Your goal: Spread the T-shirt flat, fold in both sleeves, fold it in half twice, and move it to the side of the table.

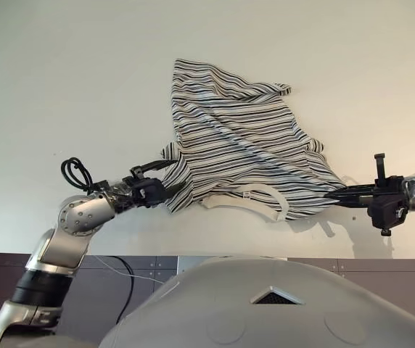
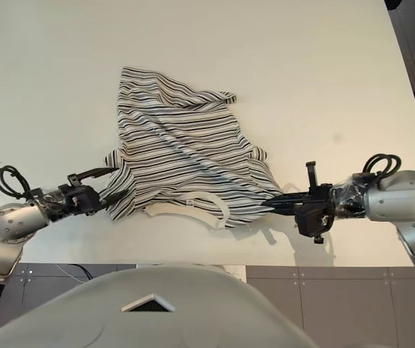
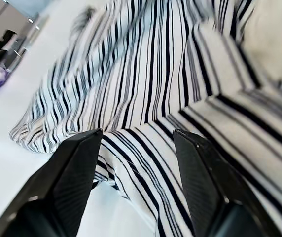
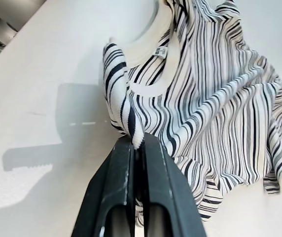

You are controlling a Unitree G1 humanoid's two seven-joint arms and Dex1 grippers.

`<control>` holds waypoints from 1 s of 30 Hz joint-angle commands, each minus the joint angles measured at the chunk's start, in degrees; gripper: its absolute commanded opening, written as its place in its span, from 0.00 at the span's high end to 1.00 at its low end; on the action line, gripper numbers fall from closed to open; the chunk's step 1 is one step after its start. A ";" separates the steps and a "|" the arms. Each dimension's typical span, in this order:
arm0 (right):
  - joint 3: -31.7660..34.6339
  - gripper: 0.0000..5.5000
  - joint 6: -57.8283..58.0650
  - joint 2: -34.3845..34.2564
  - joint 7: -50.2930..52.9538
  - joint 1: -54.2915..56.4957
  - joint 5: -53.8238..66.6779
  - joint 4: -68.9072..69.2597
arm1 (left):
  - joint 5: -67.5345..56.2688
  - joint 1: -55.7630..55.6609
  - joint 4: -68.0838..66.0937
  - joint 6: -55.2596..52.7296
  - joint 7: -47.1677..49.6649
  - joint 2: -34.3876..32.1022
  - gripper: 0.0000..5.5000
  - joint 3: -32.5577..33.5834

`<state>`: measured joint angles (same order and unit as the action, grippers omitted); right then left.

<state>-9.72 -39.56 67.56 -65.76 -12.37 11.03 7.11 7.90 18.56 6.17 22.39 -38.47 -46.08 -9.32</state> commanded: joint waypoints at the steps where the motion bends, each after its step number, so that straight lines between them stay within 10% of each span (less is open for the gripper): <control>1: -0.93 0.98 -1.17 -0.98 -1.80 2.44 -1.24 -0.56 | 9.17 -10.27 -11.53 1.79 -0.87 1.16 0.51 -5.88; 13: -3.78 0.98 -3.59 -3.51 -2.11 3.19 -5.15 -0.43 | 9.76 -26.84 -31.52 10.82 0.31 -0.49 0.51 -7.38; 22: -1.91 0.98 -4.20 -2.90 0.56 -0.23 -6.29 0.15 | -1.39 -4.55 2.08 8.54 -1.41 -8.30 0.51 6.55; 30: -1.42 0.98 -3.55 -3.76 3.01 -2.28 -8.19 1.15 | 10.92 8.47 -0.30 24.92 -0.31 -13.57 0.51 7.22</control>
<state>-11.73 -43.54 63.88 -63.32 -14.61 3.65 7.46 16.61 26.89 6.89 45.20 -39.53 -58.68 -2.09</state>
